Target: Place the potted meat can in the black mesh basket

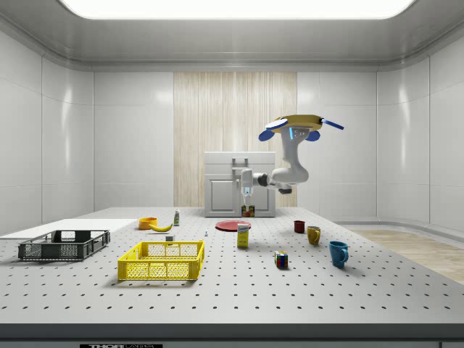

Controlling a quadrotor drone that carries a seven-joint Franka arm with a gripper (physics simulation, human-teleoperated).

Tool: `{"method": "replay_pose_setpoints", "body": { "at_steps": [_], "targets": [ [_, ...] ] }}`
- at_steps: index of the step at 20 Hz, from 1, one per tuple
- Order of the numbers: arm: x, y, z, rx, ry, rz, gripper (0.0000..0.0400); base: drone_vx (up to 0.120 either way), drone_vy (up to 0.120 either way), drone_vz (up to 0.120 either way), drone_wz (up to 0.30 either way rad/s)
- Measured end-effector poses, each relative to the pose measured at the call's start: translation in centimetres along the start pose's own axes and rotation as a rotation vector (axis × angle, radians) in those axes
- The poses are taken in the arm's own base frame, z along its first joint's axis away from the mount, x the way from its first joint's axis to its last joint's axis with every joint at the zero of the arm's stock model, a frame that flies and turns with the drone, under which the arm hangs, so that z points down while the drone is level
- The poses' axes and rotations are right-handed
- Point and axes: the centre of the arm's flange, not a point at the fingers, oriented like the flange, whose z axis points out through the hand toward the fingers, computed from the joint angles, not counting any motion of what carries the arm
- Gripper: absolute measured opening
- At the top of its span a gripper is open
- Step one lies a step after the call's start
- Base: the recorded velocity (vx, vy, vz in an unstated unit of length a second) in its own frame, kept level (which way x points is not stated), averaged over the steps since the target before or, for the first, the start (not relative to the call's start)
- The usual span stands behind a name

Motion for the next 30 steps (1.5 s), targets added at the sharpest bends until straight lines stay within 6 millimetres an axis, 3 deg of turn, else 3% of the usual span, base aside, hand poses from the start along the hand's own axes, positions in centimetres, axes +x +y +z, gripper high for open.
{"method": "replay_pose_setpoints", "body": {
  "at_steps": [30],
  "targets": [
    [0.0,0.0,-0.02,0.0,0.0,0.007,0.0281,0.12,0.008,0.0,0.0]
  ]
}}
